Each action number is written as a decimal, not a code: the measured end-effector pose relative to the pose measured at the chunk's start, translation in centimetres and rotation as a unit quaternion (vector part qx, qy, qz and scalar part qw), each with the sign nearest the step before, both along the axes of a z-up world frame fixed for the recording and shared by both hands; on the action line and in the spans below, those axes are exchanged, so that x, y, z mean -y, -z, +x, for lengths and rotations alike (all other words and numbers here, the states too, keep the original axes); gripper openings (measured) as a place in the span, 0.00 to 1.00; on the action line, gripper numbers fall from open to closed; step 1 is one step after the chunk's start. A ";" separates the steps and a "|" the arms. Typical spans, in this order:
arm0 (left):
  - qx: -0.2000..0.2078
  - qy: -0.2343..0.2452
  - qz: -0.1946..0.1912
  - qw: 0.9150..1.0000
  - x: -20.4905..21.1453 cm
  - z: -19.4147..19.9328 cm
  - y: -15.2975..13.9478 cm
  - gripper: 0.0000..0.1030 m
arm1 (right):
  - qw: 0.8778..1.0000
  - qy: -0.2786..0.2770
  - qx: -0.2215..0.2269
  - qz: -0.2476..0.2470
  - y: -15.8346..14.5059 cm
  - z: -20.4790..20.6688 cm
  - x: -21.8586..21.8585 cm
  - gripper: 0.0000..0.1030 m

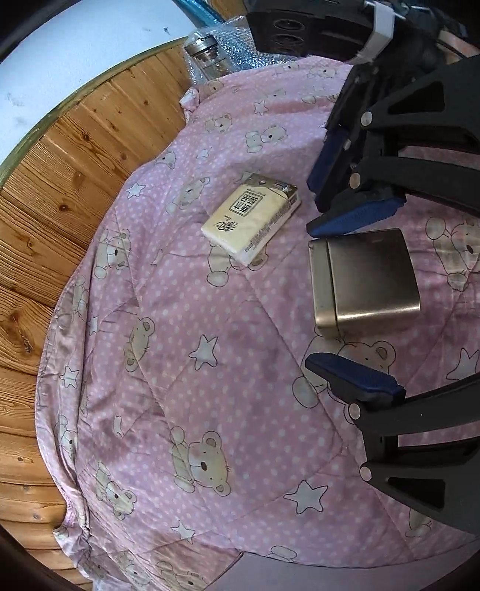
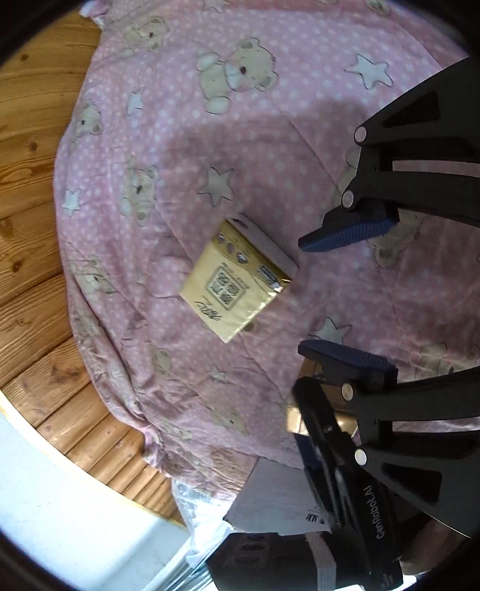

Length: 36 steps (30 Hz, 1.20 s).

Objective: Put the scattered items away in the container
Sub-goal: 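Grasp the gold tin with the left tool while the right tool grasps the yellow tissue pack, then lift the tin and tissue pack and carry them over the cardboard box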

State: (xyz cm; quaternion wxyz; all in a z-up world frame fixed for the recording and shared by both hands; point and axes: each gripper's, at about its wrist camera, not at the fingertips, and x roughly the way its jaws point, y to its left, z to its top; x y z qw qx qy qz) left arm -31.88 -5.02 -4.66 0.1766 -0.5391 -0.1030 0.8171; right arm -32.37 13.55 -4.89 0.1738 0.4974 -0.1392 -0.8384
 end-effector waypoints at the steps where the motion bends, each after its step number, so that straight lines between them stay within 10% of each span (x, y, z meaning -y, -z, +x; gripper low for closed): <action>1: 0.001 0.000 0.003 1.000 0.0 0.1 0.2 0.64 | 1.000 -0.002 -0.005 0.012 -0.2 -0.4 -0.1 0.60; 11: -0.003 0.014 -0.012 1.000 -0.6 0.4 1.3 0.65 | 0.999 -0.020 -0.009 0.036 1.3 -5.7 -0.2 0.68; 24: -0.029 0.026 -0.028 0.999 -0.5 1.0 0.6 0.55 | 0.998 -0.061 -0.017 0.028 0.0 -2.8 3.3 0.31; 36: -0.025 -0.005 -0.016 1.000 3.0 1.9 0.3 0.51 | 0.993 -0.117 -0.020 0.016 0.1 -1.4 6.4 0.31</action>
